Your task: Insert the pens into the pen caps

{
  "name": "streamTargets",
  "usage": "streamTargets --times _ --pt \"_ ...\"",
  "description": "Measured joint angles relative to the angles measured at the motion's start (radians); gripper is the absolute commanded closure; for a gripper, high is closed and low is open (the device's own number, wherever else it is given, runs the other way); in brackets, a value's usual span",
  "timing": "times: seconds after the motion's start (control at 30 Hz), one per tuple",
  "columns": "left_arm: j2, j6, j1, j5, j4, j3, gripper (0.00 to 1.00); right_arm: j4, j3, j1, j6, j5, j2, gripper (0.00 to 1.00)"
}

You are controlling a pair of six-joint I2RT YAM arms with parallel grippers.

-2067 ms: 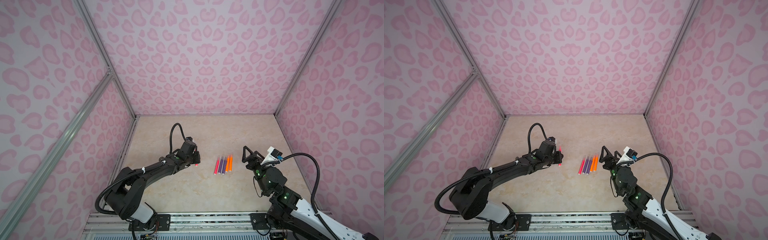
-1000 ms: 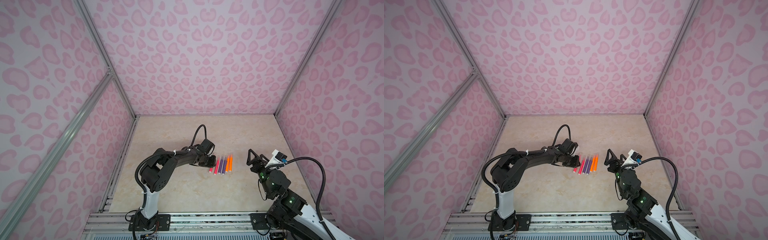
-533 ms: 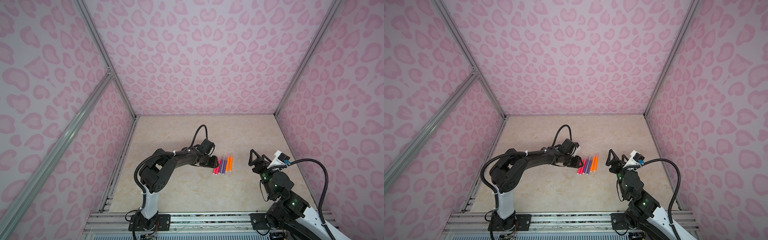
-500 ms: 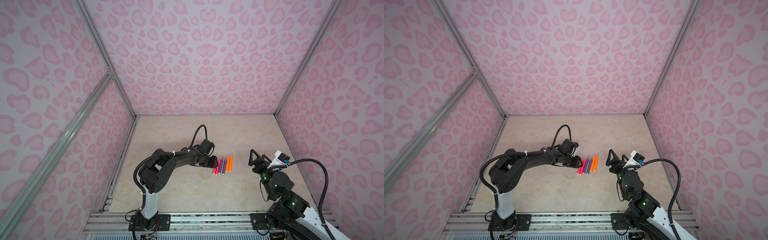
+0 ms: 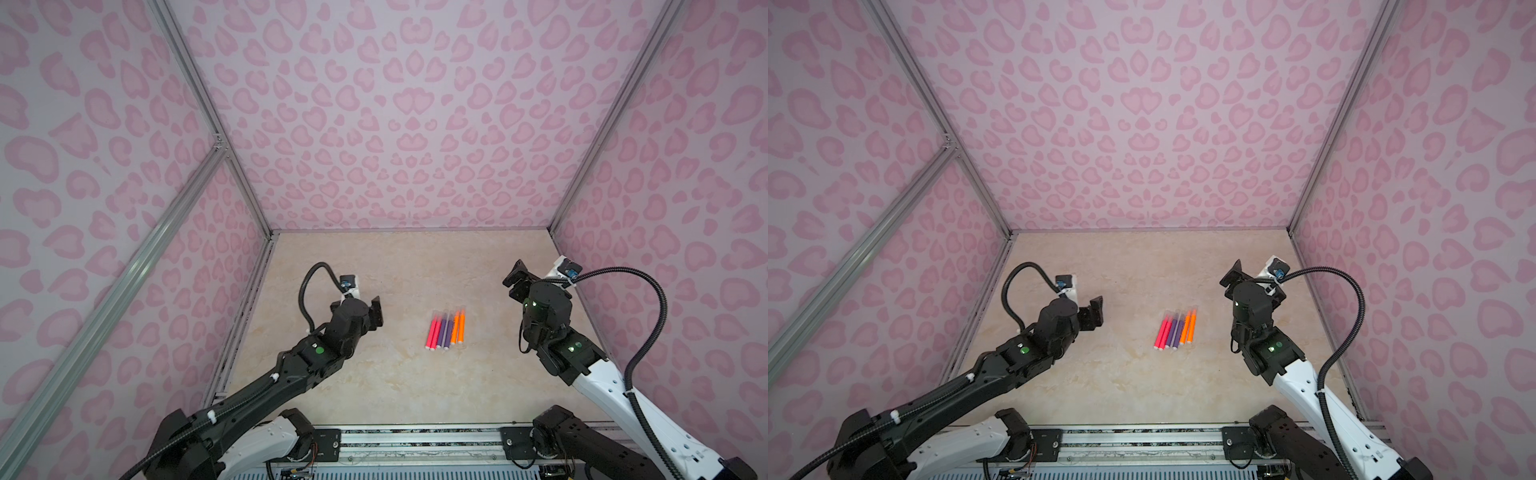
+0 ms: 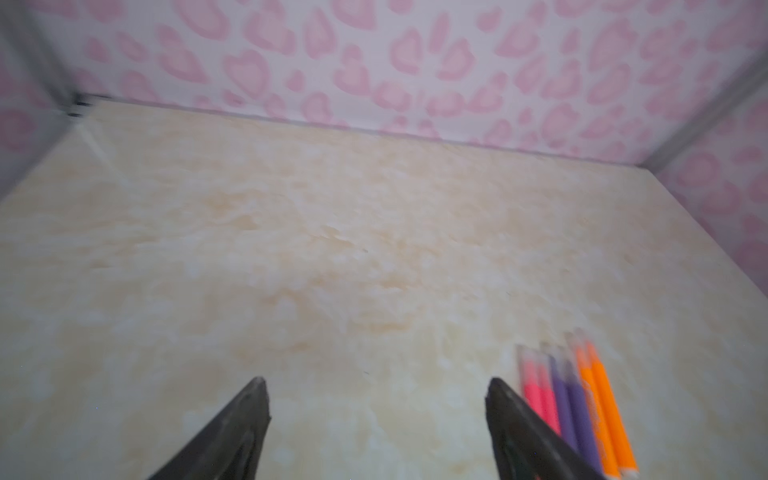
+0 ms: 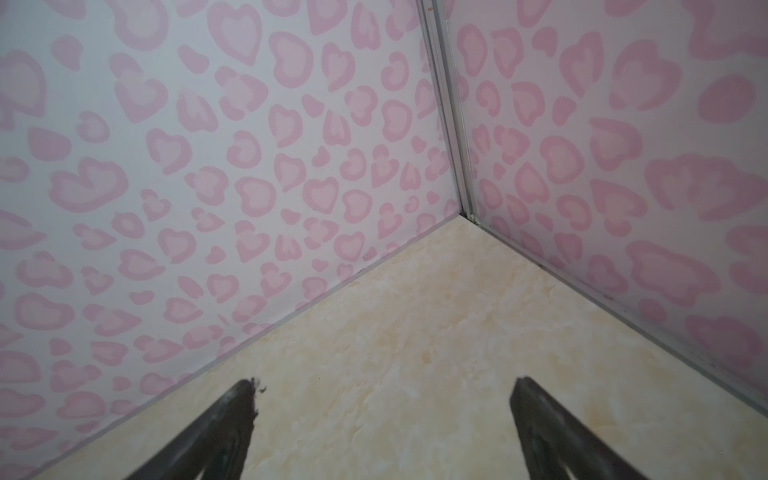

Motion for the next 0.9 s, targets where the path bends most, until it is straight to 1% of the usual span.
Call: streamTargets --times 0.07,0.13,0.2,0.3,0.33,0.4,0.43,0.47,0.53,0.57,0.63,0.67,0.73,0.8,0.87,0.9 --pt "-0.072 -0.011 0.061 -0.165 0.039 -0.082 0.08 0.089 -0.076 -0.027 -0.121 -0.086 0.046 0.04" --pt "-0.077 -0.011 0.120 -0.272 0.073 -0.145 0.08 0.152 -0.136 -0.063 -0.219 -0.130 0.089 0.04" --pt "-0.012 -0.010 0.166 -0.330 0.079 -0.162 0.08 0.214 -0.180 -0.111 -0.283 -0.134 0.122 0.04" --pt "0.128 0.013 0.220 -0.443 0.119 -0.145 0.08 0.307 -0.245 -0.191 -0.366 -0.148 0.190 0.05" --pt "0.163 0.051 0.237 -0.465 0.161 -0.140 0.08 0.335 -0.266 -0.209 -0.387 -0.146 0.222 0.05" --pt "0.190 0.144 0.268 -0.468 0.315 -0.180 0.04 0.407 -0.309 -0.224 -0.425 -0.122 0.293 0.05" --pt "0.197 0.178 0.291 -0.458 0.393 -0.220 0.04 0.447 -0.329 -0.226 -0.443 -0.119 0.335 0.06" --pt "0.205 0.196 0.331 -0.420 0.435 -0.257 0.04 0.495 -0.344 -0.232 -0.462 -0.116 0.385 0.06" --pt "0.216 0.205 0.441 -0.340 0.476 -0.297 0.04 0.561 -0.354 -0.240 -0.488 -0.106 0.462 0.06" --pt "0.216 0.201 0.489 -0.310 0.509 -0.311 0.03 0.577 -0.354 -0.241 -0.502 -0.103 0.474 0.06" --pt "0.211 0.197 0.553 -0.248 0.594 -0.353 0.03 0.648 -0.365 -0.249 -0.512 -0.113 0.470 0.06" --pt "0.209 0.194 0.587 -0.206 0.645 -0.381 0.03 0.695 -0.377 -0.259 -0.515 -0.126 0.468 0.06" --pt "0.216 0.190 0.641 -0.132 0.694 -0.404 0.04 0.744 -0.393 -0.285 -0.514 -0.146 0.471 0.06" --pt "0.238 0.203 0.658 -0.074 0.766 -0.404 0.06 0.836 -0.409 -0.315 -0.511 -0.205 0.513 0.04" --pt "0.264 0.238 0.661 0.015 0.814 -0.397 0.08 0.931 -0.418 -0.336 -0.504 -0.268 0.613 0.02" --pt "0.272 0.256 0.662 0.049 0.829 -0.394 0.09 0.940 -0.419 -0.345 -0.503 -0.287 0.644 0.02"
